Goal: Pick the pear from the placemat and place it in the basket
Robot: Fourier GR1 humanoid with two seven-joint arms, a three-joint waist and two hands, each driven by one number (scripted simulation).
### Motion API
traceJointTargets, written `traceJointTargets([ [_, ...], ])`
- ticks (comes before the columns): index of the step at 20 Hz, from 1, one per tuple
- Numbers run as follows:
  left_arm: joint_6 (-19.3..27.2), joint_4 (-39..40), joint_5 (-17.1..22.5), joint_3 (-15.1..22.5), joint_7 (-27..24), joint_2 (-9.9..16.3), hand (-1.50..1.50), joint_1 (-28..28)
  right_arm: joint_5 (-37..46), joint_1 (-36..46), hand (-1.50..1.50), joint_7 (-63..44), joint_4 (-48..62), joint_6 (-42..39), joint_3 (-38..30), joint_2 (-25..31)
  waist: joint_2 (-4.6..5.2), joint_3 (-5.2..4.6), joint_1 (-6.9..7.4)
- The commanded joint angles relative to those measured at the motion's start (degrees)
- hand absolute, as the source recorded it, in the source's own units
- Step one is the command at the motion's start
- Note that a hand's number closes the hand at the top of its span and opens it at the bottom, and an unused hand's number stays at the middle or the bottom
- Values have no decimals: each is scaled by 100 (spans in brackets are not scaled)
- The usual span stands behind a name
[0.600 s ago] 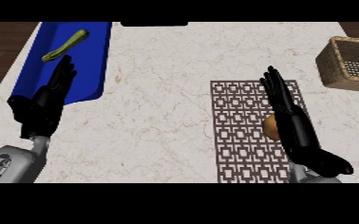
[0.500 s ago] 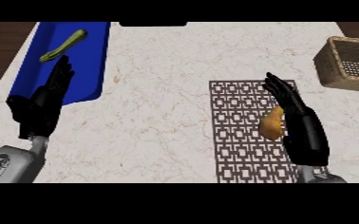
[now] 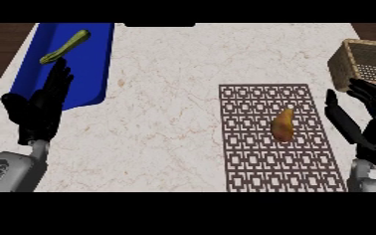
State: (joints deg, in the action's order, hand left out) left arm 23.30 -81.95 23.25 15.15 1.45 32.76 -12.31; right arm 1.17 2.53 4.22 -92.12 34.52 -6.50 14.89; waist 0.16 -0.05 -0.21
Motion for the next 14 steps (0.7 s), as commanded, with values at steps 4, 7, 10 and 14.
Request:
traceJointTargets([
  [4, 122, 13, -154, 79, -5, -124, 0, 6, 1866, 108, -150, -1738, 725, 2008, -363, 191, 14, -39, 62],
  [7, -52, -20, 12, -62, 81, 6, 0, 49, 2529, 20, -150, -2965, 533, 1641, -364, 753, -24, -76, 22],
  [10, 42, 61, -82, 29, 110, -95, 0, 18, 2667, -220, -150, -3945, 465, 521, 11, 957, -13, -89, -48],
  [14, -11, 39, -16, -109, 102, 9, 0, 39, 2323, -490, -150, -4946, 200, -1157, 506, 1449, -48, -87, -14],
])
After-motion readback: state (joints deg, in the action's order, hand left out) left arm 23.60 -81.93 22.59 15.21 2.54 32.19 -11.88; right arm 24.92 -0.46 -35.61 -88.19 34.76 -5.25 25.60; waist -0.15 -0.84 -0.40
